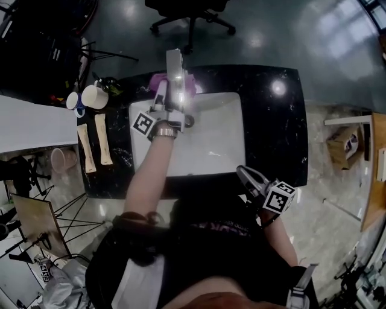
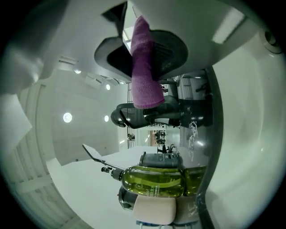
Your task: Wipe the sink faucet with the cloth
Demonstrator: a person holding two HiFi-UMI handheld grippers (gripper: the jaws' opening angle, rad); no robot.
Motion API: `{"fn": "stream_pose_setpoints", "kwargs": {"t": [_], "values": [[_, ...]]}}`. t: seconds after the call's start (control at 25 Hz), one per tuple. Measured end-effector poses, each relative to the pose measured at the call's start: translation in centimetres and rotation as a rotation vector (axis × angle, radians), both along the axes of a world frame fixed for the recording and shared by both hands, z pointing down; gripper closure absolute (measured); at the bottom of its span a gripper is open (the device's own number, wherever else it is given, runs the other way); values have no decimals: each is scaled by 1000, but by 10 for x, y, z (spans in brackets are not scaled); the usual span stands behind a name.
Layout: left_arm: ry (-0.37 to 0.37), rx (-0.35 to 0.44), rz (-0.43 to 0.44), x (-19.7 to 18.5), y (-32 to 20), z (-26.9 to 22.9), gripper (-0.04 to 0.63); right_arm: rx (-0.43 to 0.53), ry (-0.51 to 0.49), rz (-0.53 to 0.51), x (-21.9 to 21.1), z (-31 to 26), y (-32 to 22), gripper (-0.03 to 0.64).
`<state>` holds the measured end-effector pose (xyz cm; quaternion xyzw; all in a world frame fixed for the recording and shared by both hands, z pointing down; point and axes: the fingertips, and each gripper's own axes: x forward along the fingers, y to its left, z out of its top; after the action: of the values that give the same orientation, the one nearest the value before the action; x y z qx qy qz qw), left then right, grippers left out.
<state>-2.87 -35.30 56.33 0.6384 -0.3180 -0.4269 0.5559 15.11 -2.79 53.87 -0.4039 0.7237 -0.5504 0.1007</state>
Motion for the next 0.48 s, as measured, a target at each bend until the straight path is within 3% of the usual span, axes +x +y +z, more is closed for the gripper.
{"fn": "stream_pose_setpoints", "kwargs": {"t": [0.24, 0.48], "values": [[-16, -62, -84, -2, -17, 18, 503, -10, -11, -23, 5, 10, -12, 604], [6, -76, -83, 1, -20, 19, 503, -3, -15, -39, 2, 11, -18, 604]]}}
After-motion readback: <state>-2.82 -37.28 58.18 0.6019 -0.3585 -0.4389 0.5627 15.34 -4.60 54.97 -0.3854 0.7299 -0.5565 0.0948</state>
